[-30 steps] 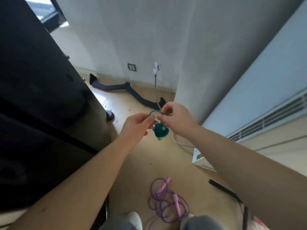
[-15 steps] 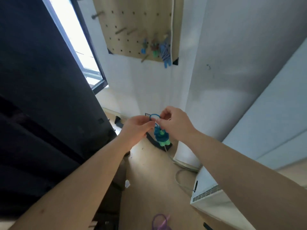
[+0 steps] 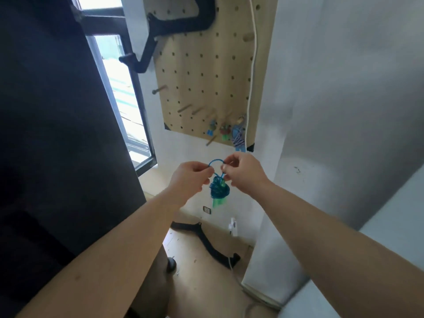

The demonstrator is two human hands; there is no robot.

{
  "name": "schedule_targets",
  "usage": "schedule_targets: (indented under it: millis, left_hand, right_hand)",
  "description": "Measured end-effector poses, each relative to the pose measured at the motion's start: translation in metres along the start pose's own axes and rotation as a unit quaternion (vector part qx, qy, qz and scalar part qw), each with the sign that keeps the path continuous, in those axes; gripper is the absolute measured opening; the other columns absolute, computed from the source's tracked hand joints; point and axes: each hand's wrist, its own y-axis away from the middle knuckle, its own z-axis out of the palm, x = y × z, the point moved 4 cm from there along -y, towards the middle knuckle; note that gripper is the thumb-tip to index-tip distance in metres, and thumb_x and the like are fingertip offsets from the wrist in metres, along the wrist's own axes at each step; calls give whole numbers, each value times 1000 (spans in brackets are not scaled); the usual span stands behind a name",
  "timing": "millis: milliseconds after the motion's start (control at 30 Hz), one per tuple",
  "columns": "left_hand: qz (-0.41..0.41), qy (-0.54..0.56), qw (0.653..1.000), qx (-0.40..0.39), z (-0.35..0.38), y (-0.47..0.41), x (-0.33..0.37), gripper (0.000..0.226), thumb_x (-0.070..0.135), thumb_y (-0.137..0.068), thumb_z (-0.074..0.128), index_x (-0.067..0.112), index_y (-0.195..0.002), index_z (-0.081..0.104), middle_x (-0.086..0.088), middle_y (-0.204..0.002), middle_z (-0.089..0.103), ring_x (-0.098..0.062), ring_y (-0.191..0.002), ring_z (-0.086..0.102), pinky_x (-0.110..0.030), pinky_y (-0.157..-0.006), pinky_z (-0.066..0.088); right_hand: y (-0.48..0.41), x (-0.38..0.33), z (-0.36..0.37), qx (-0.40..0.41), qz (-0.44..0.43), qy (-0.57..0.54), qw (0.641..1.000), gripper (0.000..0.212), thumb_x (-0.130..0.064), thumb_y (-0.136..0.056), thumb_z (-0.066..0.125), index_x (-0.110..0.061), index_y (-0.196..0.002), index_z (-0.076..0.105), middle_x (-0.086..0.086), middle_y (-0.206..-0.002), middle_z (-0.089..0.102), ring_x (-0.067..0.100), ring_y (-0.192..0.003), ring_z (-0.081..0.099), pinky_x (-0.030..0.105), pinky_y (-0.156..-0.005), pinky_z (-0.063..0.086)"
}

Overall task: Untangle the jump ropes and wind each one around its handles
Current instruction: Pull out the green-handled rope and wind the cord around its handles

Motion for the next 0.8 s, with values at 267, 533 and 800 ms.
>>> schedule_targets:
  millis: [267,533,800]
  left_hand:
    - [13,21,998,-57,-28,-151,26,8,28,-95,64,23,-98,69,3,-91,74,-8,-70,69,-28,-67,56]
    - [35,-2,997,-68,-25,-234,31,19,35,-98,58,20,-100,70,4,-91,74,-10,-74,69,-30,-68,56]
    - [4,25,1000,13,-36,-327,21,11,20,-96,58,17,-98,68,-3,-87,73,-15,-73,67,-27,-60,51]
  right_hand:
    - [-129,-18,16,16,-27,79,996,13,-22,-94,64,-32,-89,57,-3,-90,70,15,-79,72,40,-75,62]
    - [-215,-21,22,24,-29,97,995,10,-32,-94,63,-22,-93,64,-3,-88,71,16,-81,70,37,-78,59]
    - [-323,-31,51,-38,-83,141,986,17,-24,-93,66,-16,-108,69,-2,-97,70,15,-92,66,29,-77,55]
